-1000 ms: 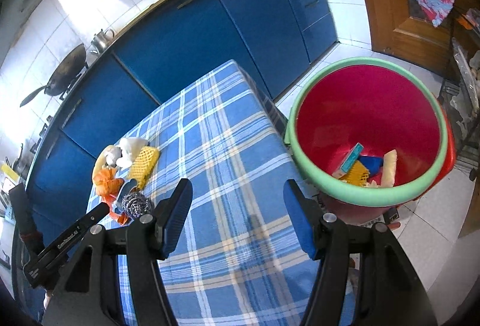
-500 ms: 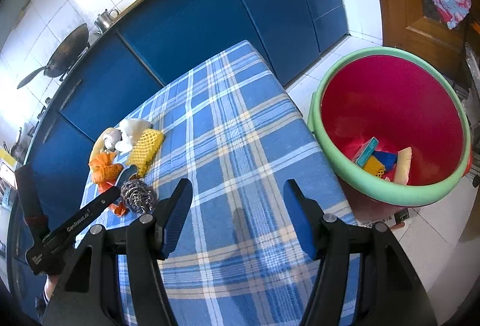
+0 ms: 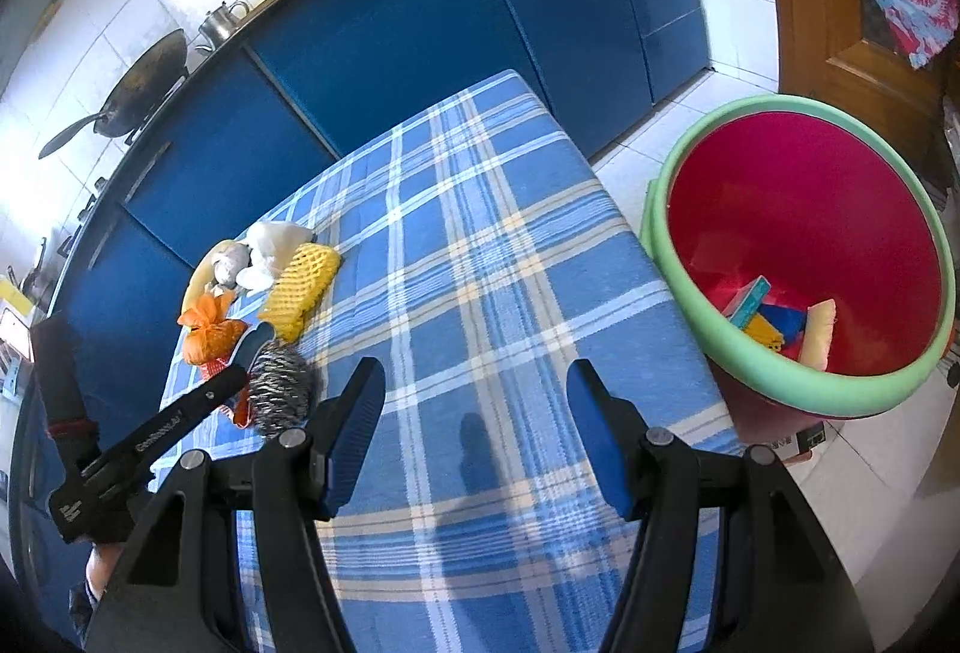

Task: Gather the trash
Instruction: 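Grasp the light-blue plastic piece with the left tool while the right tool grasps the steel wool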

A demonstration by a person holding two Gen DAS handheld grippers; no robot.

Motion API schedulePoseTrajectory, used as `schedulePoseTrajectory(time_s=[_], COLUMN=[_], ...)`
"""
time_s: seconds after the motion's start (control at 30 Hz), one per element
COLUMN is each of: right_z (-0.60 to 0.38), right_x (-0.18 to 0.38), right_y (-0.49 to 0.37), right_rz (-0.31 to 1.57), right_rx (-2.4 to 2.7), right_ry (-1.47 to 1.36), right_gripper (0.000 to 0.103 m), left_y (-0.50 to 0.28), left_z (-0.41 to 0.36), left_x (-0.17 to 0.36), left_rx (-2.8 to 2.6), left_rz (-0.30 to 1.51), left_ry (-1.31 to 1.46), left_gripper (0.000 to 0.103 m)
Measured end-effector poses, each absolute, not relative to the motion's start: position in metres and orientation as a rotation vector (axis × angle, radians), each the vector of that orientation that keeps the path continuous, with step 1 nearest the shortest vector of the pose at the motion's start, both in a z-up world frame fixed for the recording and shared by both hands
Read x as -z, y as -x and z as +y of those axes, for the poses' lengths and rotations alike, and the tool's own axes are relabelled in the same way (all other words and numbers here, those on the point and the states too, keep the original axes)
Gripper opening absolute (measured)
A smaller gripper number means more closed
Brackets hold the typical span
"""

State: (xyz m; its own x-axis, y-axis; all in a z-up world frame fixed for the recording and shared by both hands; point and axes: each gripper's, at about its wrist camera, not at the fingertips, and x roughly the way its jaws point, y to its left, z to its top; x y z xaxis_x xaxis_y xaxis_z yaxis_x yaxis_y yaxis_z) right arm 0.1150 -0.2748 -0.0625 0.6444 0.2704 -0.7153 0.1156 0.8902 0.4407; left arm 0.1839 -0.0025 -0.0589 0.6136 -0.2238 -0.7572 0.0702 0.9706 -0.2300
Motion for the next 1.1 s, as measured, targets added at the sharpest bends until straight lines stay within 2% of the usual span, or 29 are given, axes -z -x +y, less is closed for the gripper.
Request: schedulePoseTrajectory(time_s=[0.47,1.1], right_z=[-0.242,-0.151], right_x=[0.05,0.057], right_y=[-0.11,-0.134], right_rz=[0.864,0.939], right_rx=[-0.151,-0.259], right_ry=[-0.43,-0.255], right_gripper=[0.065,0.065], left_y=[-0.145,-0.132], left_z=[0.029,0.095], left_x=[0.029,0.04], left_rx=[0.156,0.015], left_rz=[0.814,0.803], left_ry=[0.247,0.316], left_gripper=[0.02,0.02])
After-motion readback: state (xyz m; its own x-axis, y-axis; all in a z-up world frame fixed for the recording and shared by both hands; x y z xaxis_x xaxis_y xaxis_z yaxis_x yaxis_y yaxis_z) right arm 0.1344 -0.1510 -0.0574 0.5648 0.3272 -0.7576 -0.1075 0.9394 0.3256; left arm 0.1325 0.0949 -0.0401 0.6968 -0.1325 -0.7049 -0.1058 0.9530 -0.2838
